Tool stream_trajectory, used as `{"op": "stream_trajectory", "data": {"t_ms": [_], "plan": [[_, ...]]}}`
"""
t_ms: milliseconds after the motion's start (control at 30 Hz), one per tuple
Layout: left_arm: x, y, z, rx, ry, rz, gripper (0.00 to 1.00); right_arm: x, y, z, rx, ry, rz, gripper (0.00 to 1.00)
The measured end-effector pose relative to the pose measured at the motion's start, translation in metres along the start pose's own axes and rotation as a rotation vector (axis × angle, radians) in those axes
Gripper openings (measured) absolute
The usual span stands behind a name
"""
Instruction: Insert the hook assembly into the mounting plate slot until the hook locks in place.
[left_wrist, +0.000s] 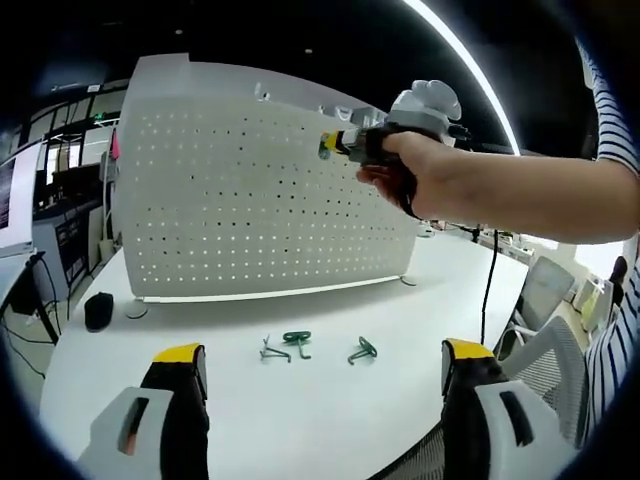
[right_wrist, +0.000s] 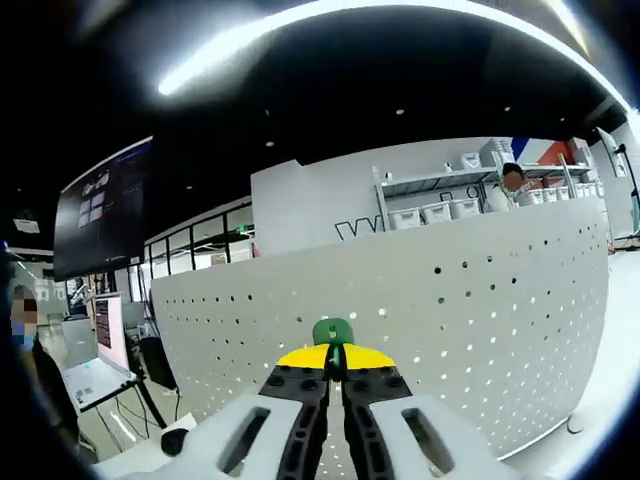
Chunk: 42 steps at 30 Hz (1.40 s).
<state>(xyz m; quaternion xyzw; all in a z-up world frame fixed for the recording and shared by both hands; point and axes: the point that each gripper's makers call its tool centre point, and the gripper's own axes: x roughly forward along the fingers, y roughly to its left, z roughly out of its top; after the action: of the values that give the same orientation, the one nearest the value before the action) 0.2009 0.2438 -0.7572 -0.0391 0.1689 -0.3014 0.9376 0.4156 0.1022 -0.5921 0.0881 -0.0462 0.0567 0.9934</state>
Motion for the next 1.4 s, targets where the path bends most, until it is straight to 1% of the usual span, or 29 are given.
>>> {"op": "stream_trajectory", "data": {"t_ms": [67,167,300,433,567,700,867,933,1067,1200,1300,1333,1400], "plan": [[0.000,0.001,-0.001,0.001,0.004,0.003,0.99,0.006,-0.002,0.004,-0.023,-0.008,-0.009,0.00],[0.000,0.001,-0.001,0.000,0.006,0.001,0.99,0.013,-0.007,0.009,-0.013,-0.020,-0.021,0.00],[0.000,0.001,-0.002,-0.002,0.010,0.004,0.99,0.021,-0.012,0.013,-0.024,-0.024,-0.034,0.00],[0.000,0.003,-0.002,-0.008,0.010,0.008,0.99,0.028,-0.009,0.017,-0.029,-0.036,-0.034,0.00],[0.001,0.004,-0.003,-0.009,0.016,0.012,0.99,0.033,-0.006,0.018,-0.031,-0.038,-0.031,0.00],[0.001,0.004,-0.002,-0.010,0.014,0.017,0.99,0.040,-0.008,0.017,-0.018,-0.032,-0.053,0.00],[0.000,0.007,-0.001,-0.014,0.008,0.027,0.98,0.044,-0.006,0.019,-0.039,-0.035,-0.061,0.00],[0.000,0.007,-0.001,-0.015,0.007,0.028,0.98,0.045,-0.008,0.019,-0.022,-0.035,-0.068,0.00],[-0.001,0.007,0.000,-0.014,0.004,0.029,0.98,0.044,-0.008,0.019,-0.028,-0.039,-0.079,0.00],[-0.001,0.007,0.000,-0.015,0.003,0.030,0.97,0.043,-0.012,0.016,-0.020,-0.033,-0.097,0.00],[-0.002,0.007,0.001,-0.015,-0.001,0.029,0.97,0.045,-0.011,0.018,-0.008,-0.041,-0.090,0.00],[-0.002,0.007,0.001,-0.015,-0.001,0.030,0.97,0.045,-0.012,0.018,-0.043,-0.042,-0.101,0.00],[-0.002,0.007,0.001,-0.015,-0.001,0.029,0.97,0.046,-0.012,0.017,-0.018,-0.041,-0.102,0.00]]}}
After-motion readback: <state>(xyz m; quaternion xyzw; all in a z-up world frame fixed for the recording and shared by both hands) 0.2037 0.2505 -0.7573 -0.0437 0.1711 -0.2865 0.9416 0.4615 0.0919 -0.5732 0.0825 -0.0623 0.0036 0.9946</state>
